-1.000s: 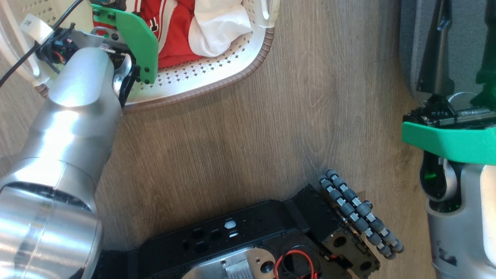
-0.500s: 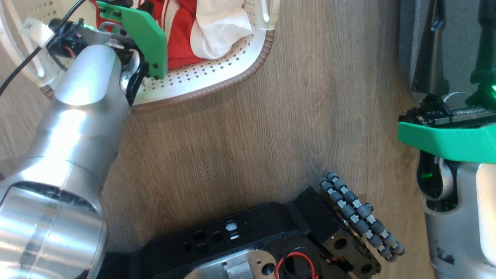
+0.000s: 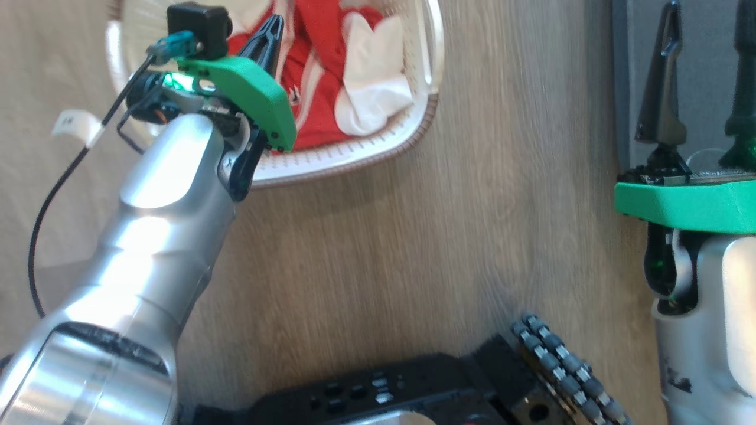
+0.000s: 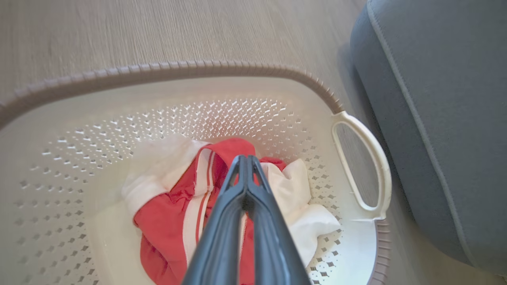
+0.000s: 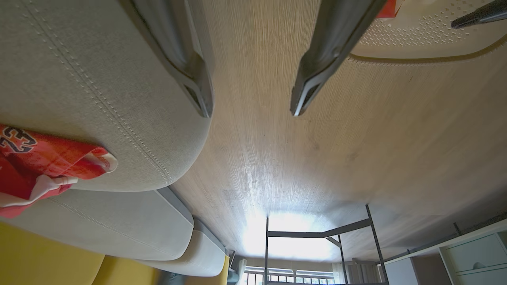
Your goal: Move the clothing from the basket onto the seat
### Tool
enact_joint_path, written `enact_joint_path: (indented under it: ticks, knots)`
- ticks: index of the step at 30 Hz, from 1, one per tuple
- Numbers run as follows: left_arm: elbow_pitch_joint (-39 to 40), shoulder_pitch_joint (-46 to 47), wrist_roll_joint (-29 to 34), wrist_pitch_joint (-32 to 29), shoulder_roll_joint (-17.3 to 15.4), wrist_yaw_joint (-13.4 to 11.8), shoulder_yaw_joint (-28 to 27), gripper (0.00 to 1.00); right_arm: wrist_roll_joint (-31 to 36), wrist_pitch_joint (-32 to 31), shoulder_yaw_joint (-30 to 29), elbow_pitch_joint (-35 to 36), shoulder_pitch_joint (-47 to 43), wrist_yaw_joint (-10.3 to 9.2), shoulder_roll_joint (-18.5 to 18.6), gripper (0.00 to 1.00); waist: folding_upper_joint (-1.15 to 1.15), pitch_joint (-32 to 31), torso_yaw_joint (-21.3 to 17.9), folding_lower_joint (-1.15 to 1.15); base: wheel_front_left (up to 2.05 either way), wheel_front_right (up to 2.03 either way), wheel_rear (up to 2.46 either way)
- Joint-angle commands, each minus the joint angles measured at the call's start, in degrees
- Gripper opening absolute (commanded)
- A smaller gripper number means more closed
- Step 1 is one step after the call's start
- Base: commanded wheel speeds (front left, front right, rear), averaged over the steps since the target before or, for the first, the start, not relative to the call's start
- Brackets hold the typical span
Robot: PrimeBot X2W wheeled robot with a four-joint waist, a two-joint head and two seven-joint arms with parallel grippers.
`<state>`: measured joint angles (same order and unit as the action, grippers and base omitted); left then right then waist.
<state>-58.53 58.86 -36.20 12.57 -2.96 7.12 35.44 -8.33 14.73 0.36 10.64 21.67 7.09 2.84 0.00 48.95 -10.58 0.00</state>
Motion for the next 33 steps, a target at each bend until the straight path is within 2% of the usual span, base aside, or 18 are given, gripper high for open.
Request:
enact_joint_path:
  ticks: [1,3,4,6,8,9,20,27,33]
  knots:
    - [2.4,-1.7,-0.8,1.0,-2.0,0.4,-1.1,0.09,1.0,0.3,0.3,0.8,-3.4,0.40,0.0,1.00,0.00,-5.7,3.6,0.00,0.00,0.00,0.00]
    - [4.5,-3.5,-1.7,1.7,-3.1,0.4,-1.5,0.47,2.2,0.3,-0.4,-0.2,-4.3,0.40,0.0,1.00,0.00,-8.7,5.0,0.00,0.00,0.00,0.00]
    - [4.5,-3.5,-1.7,1.7,-3.1,0.4,-1.5,0.47,2.2,0.3,-0.4,-0.2,-4.3,0.40,0.0,1.00,0.00,-8.7,5.0,0.00,0.00,0.00,0.00]
    - [6.2,-5.6,-2.1,2.0,-4.3,0.4,-1.8,0.77,3.2,0.3,-1.1,-1.3,-5.3,0.40,0.0,1.00,0.00,-11.9,6.1,0.00,0.00,0.00,0.00]
    - [8.1,-7.8,-2.4,2.2,-5.4,0.4,-2.4,0.96,4.0,0.3,-1.5,-2.5,-6.4,0.40,0.0,1.00,0.00,-15.1,7.0,0.00,0.00,0.00,0.00]
    - [9.0,-9.0,-2.4,2.3,-5.9,0.3,-2.8,1.00,4.4,0.3,-1.7,-2.9,-6.9,0.40,0.0,1.00,0.00,-16.7,7.4,0.00,0.00,0.00,0.00]
    - [21.9,-23.3,-1.0,2.4,-10.5,-1.7,-9.2,1.00,7.3,0.3,-5.5,-7.1,-12.9,0.40,0.0,1.00,0.00,-30.3,13.2,0.00,0.00,0.00,0.00]
    - [31.1,-34.5,0.9,2.4,-14.5,-4.6,-16.8,1.00,7.3,0.3,-6.8,-9.2,-16.9,0.40,1.1,1.00,0.00,-36.7,16.9,0.00,0.00,0.00,0.00]
    - [35.7,-41.2,2.7,2.4,-16.3,-6.1,-19.7,1.00,6.1,0.3,-6.9,-10.8,-19.8,0.40,2.2,1.00,0.00,-40.8,18.8,0.00,0.00,0.00,0.00]
